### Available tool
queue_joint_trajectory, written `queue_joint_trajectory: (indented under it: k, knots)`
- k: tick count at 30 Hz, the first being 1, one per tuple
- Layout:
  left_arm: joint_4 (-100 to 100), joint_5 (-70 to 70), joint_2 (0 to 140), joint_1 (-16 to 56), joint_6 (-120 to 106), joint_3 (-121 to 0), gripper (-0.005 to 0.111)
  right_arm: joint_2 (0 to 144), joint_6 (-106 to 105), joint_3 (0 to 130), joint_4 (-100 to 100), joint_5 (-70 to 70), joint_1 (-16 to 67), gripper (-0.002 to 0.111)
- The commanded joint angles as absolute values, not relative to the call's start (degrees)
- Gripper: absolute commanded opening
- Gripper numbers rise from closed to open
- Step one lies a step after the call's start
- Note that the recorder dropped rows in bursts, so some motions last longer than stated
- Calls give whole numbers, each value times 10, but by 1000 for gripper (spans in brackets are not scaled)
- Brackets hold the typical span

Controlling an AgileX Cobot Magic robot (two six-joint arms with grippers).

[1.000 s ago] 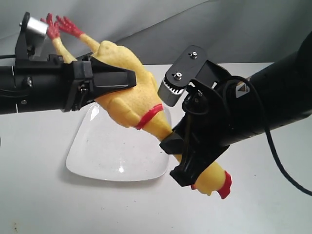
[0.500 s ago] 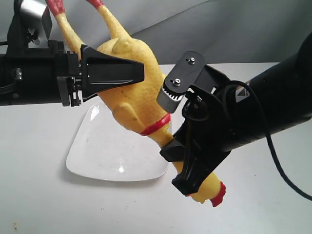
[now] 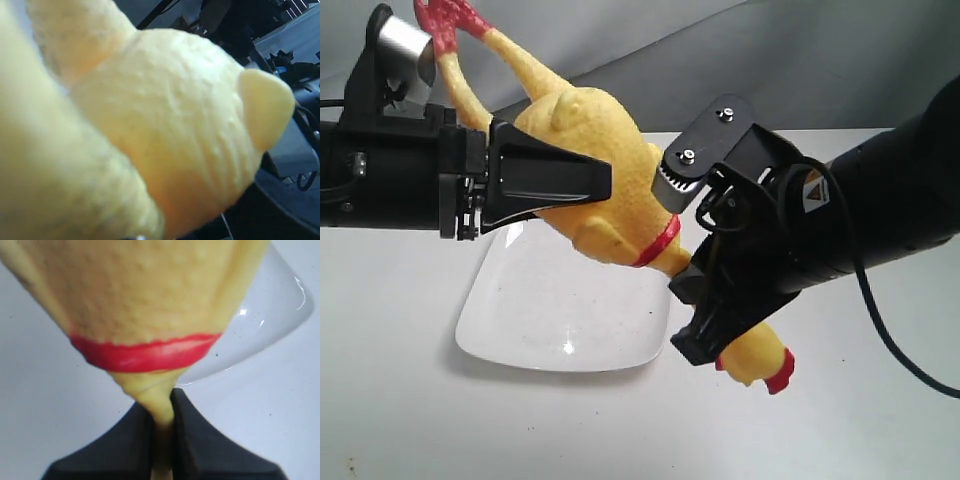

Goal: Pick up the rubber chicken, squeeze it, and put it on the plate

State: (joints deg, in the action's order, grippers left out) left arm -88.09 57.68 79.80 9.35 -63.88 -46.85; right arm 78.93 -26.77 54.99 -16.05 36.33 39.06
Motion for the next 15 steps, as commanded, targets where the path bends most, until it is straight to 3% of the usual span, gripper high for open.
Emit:
queue_joint_trajectory:
  k: [1, 3, 6, 13, 15]
  knots:
    - [-847, 645, 794, 102, -625, -468, 96, 789, -236, 555, -154, 283, 388, 0]
    - [-847, 658, 794, 102, -625, -468, 102, 789, -222, 555, -149, 275, 388, 0]
    - [-853, 690, 794, 102, -630, -468, 100, 789, -160, 555, -106, 264, 388, 0]
    - [-871, 638, 794, 102, -651, -468, 75, 789, -159, 555, -96, 284, 388, 0]
    - [-872, 594, 794, 102, -651, -468, 73, 789, -160, 555, -96, 291, 388, 0]
